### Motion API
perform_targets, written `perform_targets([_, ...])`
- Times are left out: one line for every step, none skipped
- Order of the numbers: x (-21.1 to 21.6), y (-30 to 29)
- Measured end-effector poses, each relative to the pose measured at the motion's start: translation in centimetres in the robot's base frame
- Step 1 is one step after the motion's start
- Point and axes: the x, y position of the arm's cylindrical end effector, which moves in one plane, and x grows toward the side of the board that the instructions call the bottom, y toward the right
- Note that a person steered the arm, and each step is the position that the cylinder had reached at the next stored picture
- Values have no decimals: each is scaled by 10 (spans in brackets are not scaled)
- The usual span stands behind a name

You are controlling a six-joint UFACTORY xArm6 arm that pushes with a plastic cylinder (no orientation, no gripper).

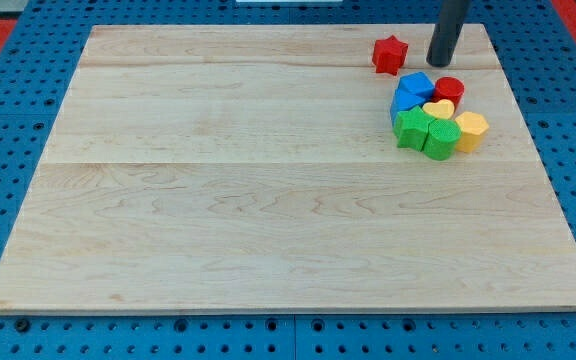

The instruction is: Push the red star closer to the group of blocks

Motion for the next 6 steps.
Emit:
perform_targets([-32, -37])
perform_targets([-40, -71])
perform_targets([-33, -75])
perform_targets([-9, -61])
perform_targets([14, -52])
perform_targets([28, -52])
